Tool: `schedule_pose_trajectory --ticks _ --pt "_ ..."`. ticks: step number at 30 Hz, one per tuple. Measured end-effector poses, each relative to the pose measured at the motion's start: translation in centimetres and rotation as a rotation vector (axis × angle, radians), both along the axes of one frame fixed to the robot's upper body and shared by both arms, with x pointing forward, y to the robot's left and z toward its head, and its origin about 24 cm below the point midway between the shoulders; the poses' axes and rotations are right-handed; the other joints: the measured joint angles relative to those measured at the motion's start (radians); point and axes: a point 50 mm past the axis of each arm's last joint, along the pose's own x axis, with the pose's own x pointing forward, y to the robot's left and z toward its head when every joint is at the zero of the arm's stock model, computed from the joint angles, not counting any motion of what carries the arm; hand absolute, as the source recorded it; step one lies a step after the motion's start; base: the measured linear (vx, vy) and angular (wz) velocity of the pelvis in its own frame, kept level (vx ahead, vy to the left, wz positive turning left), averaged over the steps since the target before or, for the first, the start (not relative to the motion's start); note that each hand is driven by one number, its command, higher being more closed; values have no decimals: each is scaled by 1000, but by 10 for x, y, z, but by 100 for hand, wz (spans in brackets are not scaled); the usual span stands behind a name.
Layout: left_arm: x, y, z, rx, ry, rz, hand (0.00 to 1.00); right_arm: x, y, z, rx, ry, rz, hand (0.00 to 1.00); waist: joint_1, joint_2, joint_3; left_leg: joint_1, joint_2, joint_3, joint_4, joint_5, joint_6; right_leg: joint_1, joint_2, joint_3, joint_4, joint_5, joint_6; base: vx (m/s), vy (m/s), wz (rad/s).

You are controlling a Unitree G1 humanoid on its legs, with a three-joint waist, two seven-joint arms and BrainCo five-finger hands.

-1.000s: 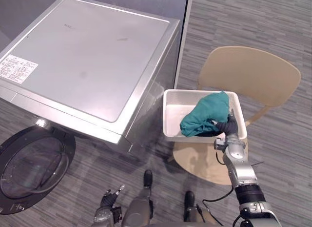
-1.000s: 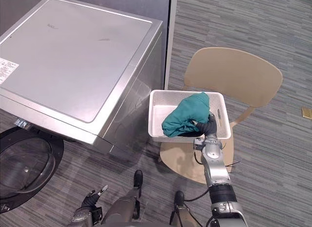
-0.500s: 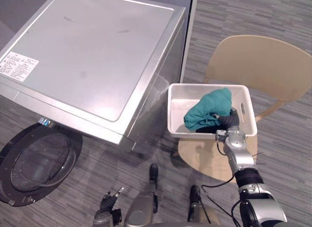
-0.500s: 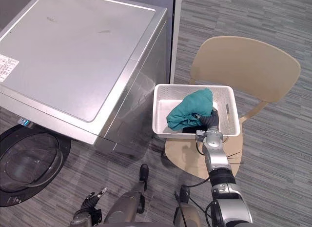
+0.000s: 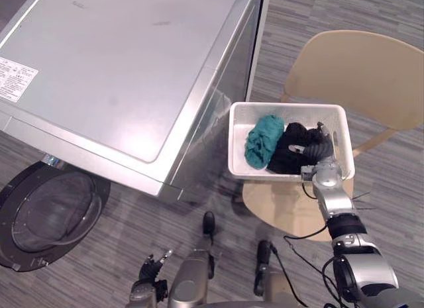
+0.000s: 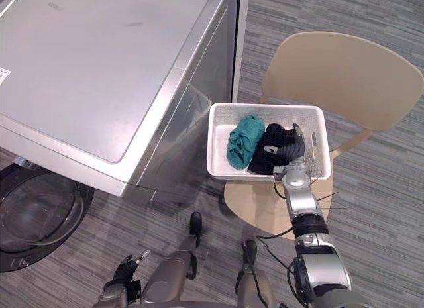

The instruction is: Pick up the laundry basket with both hands and put the clothes into the washing machine.

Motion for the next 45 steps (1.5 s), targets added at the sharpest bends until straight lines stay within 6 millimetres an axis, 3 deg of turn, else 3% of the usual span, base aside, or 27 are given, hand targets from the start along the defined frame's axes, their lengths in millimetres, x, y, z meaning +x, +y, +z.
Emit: schedule_pose_trajectory --ticks 3,8,11,17,23,31,32,40,43,45 --pt "0 1 0 3 -1 0 0 1 2 5 -73 -8 25 0 -1 -5 4 0 0 0 1 0 0 -1 0 0 0 0 0 0 0 0" --pt "2 4 2 12 -10 -3 0 2 5 30 -236 -86 81 0 0 -16 30 -4 0 -1 1 0 0 -3 0 -1 0 0 0 0 0 0" --pt "4 5 3 19 -17 -5 0 5 15 39 -311 -107 144 0 1 -21 40 -17 0 -7 1 1 1 -18 0 -4 4 0 0 0 0 0" --pt "16 5 8 24 -65 -12 0 23 30 79 -488 -172 252 0 8 -16 66 -55 1 -17 2 13 11 -63 0 -9 31 -1 -4 1 1 2" --pt "37 5 18 45 -140 -23 0 45 10 109 -652 -118 184 0 56 16 140 -121 7 -60 2 41 5 -133 2 -39 81 -12 -16 -19 0 15" --pt "57 -7 25 25 -194 -86 0 52 -28 111 -675 0 33 0 109 52 168 -248 1 -125 2 64 -2 -248 0 -96 129 -30 -17 5 -4 19" --pt "62 -10 27 22 -210 -98 0 52 -33 113 -674 3 4 100 111 61 172 -258 -2 -139 2 66 -3 -255 -3 -109 139 -38 -17 38 -11 24" --pt "75 -24 33 -6 -254 -112 0 53 -27 116 -657 -25 -20 100 117 61 172 -278 -19 -150 3 70 -8 -316 -34 -118 249 -112 -18 56 -27 10" --pt "79 -26 34 -17 -265 -103 0 52 -17 117 -540 -92 8 100 109 60 171 -271 -16 -147 3 72 -11 -314 -33 -115 256 -118 -22 52 -46 -1" --pt "79 -26 35 -25 -268 -94 0 47 -9 107 -435 -117 38 100 107 60 172 -251 -15 -141 3 73 -12 -301 -34 -104 258 -118 -22 49 -49 -11"
